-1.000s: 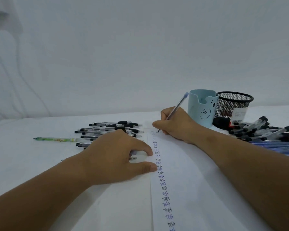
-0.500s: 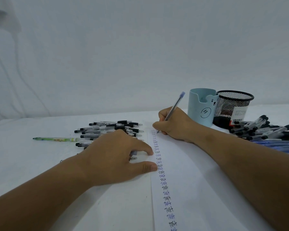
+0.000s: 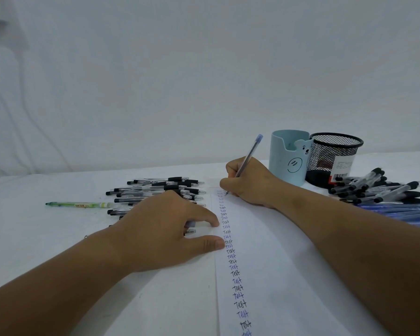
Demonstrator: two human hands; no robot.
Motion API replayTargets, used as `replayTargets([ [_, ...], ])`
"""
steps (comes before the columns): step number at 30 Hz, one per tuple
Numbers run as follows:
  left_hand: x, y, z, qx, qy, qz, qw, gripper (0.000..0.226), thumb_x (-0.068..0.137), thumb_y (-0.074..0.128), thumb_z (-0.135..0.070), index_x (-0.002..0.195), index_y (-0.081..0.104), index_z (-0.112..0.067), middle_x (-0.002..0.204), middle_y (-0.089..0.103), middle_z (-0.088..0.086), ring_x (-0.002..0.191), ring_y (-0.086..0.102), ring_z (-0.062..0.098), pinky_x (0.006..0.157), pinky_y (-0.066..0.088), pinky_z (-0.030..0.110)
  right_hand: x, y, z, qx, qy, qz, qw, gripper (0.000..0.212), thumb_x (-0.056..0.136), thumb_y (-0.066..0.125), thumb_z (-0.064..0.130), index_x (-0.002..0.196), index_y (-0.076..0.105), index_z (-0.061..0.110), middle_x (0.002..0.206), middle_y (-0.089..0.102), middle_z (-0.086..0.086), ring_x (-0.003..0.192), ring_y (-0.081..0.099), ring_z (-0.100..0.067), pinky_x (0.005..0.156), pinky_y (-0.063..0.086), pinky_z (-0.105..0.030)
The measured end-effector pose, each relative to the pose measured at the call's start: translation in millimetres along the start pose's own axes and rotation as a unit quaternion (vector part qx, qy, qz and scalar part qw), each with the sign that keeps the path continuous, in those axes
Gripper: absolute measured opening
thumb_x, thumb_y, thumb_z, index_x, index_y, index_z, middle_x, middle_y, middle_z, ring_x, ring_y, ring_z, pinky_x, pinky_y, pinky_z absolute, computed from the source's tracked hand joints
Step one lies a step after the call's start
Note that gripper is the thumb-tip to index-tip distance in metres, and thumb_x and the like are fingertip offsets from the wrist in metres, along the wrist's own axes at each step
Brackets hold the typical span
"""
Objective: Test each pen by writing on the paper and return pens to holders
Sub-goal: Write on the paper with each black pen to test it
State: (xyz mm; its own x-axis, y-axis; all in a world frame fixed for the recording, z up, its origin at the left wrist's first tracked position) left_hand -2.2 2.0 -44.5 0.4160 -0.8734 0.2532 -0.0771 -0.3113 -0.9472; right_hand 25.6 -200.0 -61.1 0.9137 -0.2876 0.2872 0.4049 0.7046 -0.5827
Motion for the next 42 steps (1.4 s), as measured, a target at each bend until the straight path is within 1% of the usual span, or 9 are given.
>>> replayTargets([
  [5, -0.4, -0.2, -0.4, 0.004, 0.000, -0.001, 1.000, 0.045, 0.080, 0.056, -0.076, 0.112, 0.070, -0.048, 0.076, 0.052, -0.042, 0.071, 0.054, -0.009, 0.056, 0.030, 0.009, -1.1, -1.4, -2.9, 0.024, 0.011, 0.004, 1.000, 0.026, 0.077, 0.066, 0.011, 0.062, 0.045, 0.012, 0.056, 0.045, -0.007, 0.056, 0.041, -0.019, 0.059, 0.036, -0.033],
  [8, -0.9, -0.8, -0.2, 0.004, -0.001, -0.006, 1.000, 0.047, 0.079, 0.055, -0.077, 0.113, 0.070, -0.048, 0.073, 0.053, -0.038, 0.071, 0.054, -0.009, 0.055, 0.030, 0.009, -0.3, -0.3, -1.5, 0.001, 0.002, 0.005, 1.000, 0.030, 0.077, 0.065, 0.013, 0.059, 0.042, 0.016, 0.057, 0.040, -0.005, 0.057, 0.039, -0.018, 0.058, 0.034, -0.031],
  [14, -1.1, -1.3, -2.2, 0.005, 0.000, -0.001, 1.000, 0.045, 0.080, 0.057, -0.075, 0.112, 0.070, -0.047, 0.075, 0.050, -0.045, 0.070, 0.053, -0.010, 0.055, 0.031, 0.008, -0.6, -0.8, -2.7, -0.002, -0.002, 0.011, 1.000, 0.037, 0.077, 0.065, 0.014, 0.054, 0.036, 0.020, 0.053, 0.039, 0.000, 0.056, 0.040, -0.017, 0.057, 0.034, -0.029],
  [20, -1.4, -0.9, -1.7, -0.003, -0.001, 0.005, 1.000, 0.045, 0.081, 0.056, -0.074, 0.113, 0.070, -0.046, 0.074, 0.051, -0.043, 0.068, 0.053, -0.010, 0.055, 0.031, 0.010, -0.9, -1.8, -0.5, -0.011, -0.010, 0.008, 1.000, 0.035, 0.078, 0.064, 0.013, 0.057, 0.036, 0.019, 0.057, 0.036, -0.002, 0.057, 0.036, -0.018, 0.056, 0.033, -0.031],
  [29, -2.3, -1.8, 0.9, -0.008, -0.009, -0.010, 1.000, 0.046, 0.079, 0.056, -0.076, 0.114, 0.070, -0.048, 0.059, 0.050, -0.015, 0.069, 0.054, -0.009, 0.056, 0.032, 0.009, -1.5, -2.6, -0.6, -0.010, -0.008, 0.002, 1.000, 0.031, 0.077, 0.064, 0.013, 0.059, 0.039, 0.017, 0.060, 0.038, -0.005, 0.058, 0.037, -0.017, 0.057, 0.032, -0.031],
  [31, -2.3, -1.5, 1.0, -0.007, -0.011, -0.008, 1.000, 0.046, 0.079, 0.056, -0.076, 0.114, 0.070, -0.048, 0.059, 0.051, -0.016, 0.068, 0.053, -0.008, 0.056, 0.031, 0.009, -1.8, -2.4, 0.1, -0.016, -0.013, 0.002, 1.000, 0.033, 0.078, 0.063, 0.013, 0.059, 0.037, 0.018, 0.060, 0.036, -0.003, 0.058, 0.035, -0.017, 0.057, 0.031, -0.030],
  [37, -1.7, -1.0, -0.6, -0.004, -0.008, -0.002, 1.000, 0.043, 0.081, 0.058, -0.073, 0.113, 0.070, -0.046, 0.065, 0.053, -0.034, 0.066, 0.052, -0.011, 0.055, 0.027, 0.010, -2.1, -3.3, -0.7, -0.006, -0.007, 0.002, 1.000, 0.029, 0.077, 0.063, 0.012, 0.060, 0.040, 0.015, 0.059, 0.034, -0.006, 0.058, 0.033, -0.018, 0.056, 0.030, -0.032],
  [39, -1.4, -1.2, -1.2, 0.000, -0.008, -0.001, 1.000, 0.043, 0.082, 0.058, -0.073, 0.113, 0.070, -0.046, 0.070, 0.050, -0.043, 0.066, 0.052, -0.010, 0.055, 0.027, 0.010, -2.5, -2.7, 0.7, -0.014, -0.016, 0.004, 1.000, 0.029, 0.078, 0.063, 0.011, 0.061, 0.040, 0.014, 0.060, 0.034, -0.005, 0.057, 0.033, -0.017, 0.054, 0.029, -0.028],
  [42, -2.0, -0.5, -2.0, 0.003, -0.005, 0.002, 1.000, 0.042, 0.082, 0.057, -0.073, 0.112, 0.070, -0.046, 0.073, 0.050, -0.044, 0.066, 0.053, -0.008, 0.055, 0.027, 0.010, -2.3, -1.8, 3.7, -0.032, -0.035, 0.004, 0.999, 0.034, 0.078, 0.061, 0.010, 0.059, 0.034, 0.017, 0.058, 0.031, -0.001, 0.056, 0.029, -0.014, 0.047, 0.026, -0.022],
])
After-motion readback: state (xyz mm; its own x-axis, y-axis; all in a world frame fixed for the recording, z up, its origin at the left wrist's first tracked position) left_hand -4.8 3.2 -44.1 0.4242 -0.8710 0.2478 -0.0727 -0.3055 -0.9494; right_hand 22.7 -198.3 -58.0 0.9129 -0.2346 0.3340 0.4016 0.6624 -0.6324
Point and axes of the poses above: each hand's wrist, its own x-axis towards the middle knuckle, its own y-axis out of the palm, z = x × y, the point moved 6 cm from there along x, towards the middle knuckle
